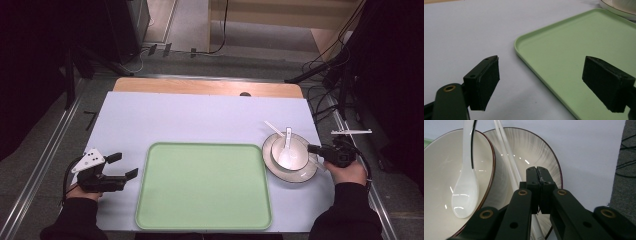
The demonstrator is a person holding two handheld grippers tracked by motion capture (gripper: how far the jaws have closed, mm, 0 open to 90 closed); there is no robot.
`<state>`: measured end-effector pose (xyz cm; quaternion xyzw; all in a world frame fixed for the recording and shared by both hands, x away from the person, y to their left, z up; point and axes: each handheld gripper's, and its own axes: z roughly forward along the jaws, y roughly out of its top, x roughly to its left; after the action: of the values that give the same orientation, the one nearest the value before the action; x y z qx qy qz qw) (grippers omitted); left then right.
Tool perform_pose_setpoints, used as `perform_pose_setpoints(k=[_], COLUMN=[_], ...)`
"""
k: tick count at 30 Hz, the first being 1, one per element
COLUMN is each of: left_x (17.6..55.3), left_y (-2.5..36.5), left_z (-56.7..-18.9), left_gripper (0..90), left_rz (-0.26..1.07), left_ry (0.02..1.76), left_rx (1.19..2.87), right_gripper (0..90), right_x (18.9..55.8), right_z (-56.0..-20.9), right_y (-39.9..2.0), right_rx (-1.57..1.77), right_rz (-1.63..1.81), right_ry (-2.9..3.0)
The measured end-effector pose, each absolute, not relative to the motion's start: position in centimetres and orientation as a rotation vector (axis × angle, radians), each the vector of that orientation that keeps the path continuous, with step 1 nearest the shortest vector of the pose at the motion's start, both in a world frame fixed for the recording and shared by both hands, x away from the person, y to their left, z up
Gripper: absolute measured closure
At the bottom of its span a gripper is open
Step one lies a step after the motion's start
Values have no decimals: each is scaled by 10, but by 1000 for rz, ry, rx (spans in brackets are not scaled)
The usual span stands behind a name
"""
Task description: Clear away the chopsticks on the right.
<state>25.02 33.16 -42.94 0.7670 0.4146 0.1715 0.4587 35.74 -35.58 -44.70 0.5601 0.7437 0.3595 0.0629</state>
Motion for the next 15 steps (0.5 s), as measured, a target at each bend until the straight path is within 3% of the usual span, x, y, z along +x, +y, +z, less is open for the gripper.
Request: perform_pose_setpoints(k=[7,15], left_x=[251,251], left_y=[331,331], left_z=[-429,-429], left_gripper=[141,142], left_rz=[420,418], left_ry=[1020,1014], left_rx=[1890,1891], right_gripper=[821,505], right_x=[353,349], right_z=[-437,-436], right_y=[-362,-370], right_rx=[1670,1671], right_rz=[1128,1138], right_ry=[2190,2136])
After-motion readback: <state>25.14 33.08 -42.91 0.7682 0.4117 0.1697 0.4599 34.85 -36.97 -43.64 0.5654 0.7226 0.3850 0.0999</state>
